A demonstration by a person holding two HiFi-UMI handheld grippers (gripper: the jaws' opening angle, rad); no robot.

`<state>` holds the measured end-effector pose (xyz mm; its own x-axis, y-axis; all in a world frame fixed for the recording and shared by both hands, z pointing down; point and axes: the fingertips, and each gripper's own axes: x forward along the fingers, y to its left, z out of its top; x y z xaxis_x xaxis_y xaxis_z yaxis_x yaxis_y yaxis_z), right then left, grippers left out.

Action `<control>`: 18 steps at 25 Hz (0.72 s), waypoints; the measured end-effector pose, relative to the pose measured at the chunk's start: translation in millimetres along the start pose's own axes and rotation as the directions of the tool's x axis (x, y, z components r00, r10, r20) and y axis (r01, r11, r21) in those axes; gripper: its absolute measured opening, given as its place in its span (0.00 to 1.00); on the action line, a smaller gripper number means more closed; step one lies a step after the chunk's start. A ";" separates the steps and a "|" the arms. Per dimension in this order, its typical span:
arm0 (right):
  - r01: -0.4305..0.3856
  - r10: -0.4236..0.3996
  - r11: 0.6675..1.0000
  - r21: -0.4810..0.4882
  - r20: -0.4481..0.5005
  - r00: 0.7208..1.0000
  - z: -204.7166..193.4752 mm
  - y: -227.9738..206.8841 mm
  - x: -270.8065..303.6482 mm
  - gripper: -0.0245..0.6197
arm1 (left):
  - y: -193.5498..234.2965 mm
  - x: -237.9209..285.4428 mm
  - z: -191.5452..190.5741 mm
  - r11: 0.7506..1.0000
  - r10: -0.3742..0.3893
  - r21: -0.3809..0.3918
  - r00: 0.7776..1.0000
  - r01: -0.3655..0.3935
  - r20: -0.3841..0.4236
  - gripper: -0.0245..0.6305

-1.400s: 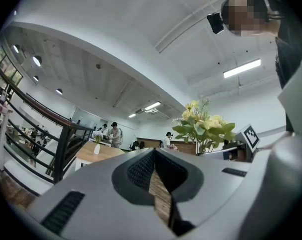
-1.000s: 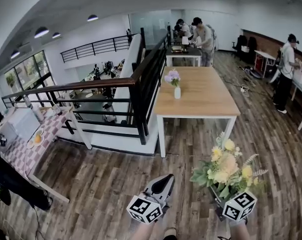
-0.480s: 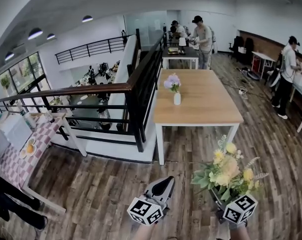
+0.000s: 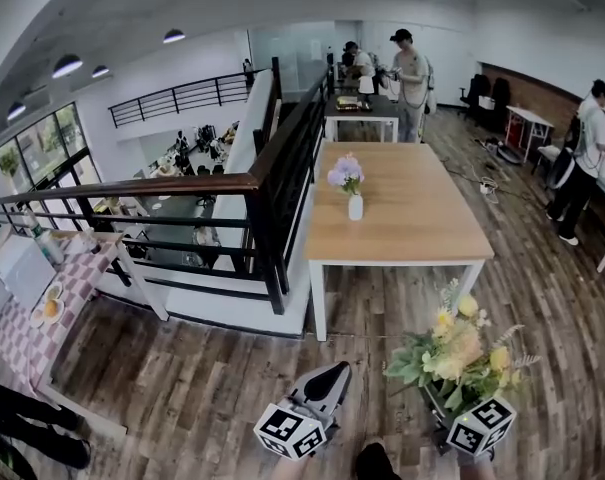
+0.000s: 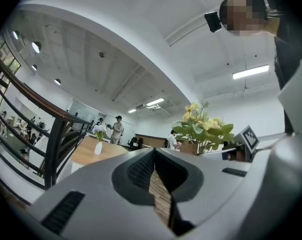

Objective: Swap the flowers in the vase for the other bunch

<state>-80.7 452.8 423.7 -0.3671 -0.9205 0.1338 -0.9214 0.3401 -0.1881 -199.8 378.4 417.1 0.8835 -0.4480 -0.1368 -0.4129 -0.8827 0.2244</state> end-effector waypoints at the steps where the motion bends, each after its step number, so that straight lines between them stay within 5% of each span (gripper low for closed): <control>1: -0.003 0.003 1.000 0.000 0.001 1.000 1.8 -4.9 5.9 0.11 | 4.7 5.6 0.5 1.000 0.000 0.002 1.000 0.000 -0.001 0.05; 18: -0.080 0.080 0.997 -0.011 -0.009 0.997 35.7 -134.1 116.9 0.11 | 91.2 147.7 -0.6 1.000 0.030 0.004 1.000 -0.030 -0.004 0.05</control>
<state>4.5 292.7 429.8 -0.4405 -0.8887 0.1271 -0.8905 0.4147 -0.1871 -106.9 231.8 418.0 0.8715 -0.4738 -0.1263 -0.4402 -0.8695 0.2242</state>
